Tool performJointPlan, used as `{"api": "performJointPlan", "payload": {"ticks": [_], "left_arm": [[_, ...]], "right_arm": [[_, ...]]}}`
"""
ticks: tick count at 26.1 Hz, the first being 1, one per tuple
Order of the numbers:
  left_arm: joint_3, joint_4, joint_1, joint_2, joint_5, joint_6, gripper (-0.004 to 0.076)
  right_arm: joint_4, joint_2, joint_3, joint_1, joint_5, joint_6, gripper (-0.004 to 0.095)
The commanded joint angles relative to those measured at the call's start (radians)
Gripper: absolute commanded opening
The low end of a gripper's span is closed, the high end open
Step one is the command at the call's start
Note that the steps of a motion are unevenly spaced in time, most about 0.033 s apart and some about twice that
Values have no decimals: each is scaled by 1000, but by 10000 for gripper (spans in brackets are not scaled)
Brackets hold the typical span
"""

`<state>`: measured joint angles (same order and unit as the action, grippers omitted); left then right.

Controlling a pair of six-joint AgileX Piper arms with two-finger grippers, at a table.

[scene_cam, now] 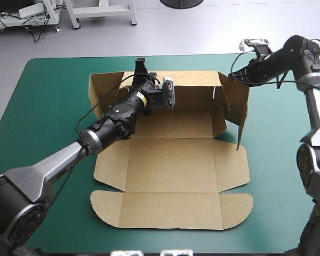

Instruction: Fold the box

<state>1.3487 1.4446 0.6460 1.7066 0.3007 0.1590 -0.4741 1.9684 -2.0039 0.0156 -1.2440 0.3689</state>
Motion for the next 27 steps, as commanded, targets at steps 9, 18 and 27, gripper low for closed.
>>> {"api": "performJointPlan", "payload": {"ticks": [9, 18, 27], "left_arm": [[30, -9, -30, -51, -39, 57, -9], [30, -26, -30, -57, -48, 57, -9], [29, -43, -28, -57, -91, 65, -8]], "right_arm": [[-306, -215, 302, 30, -12, 353, -20], [-469, -283, 518, 30, 165, 637, -19], [-708, -477, 875, 30, 432, 1019, -18]]}}
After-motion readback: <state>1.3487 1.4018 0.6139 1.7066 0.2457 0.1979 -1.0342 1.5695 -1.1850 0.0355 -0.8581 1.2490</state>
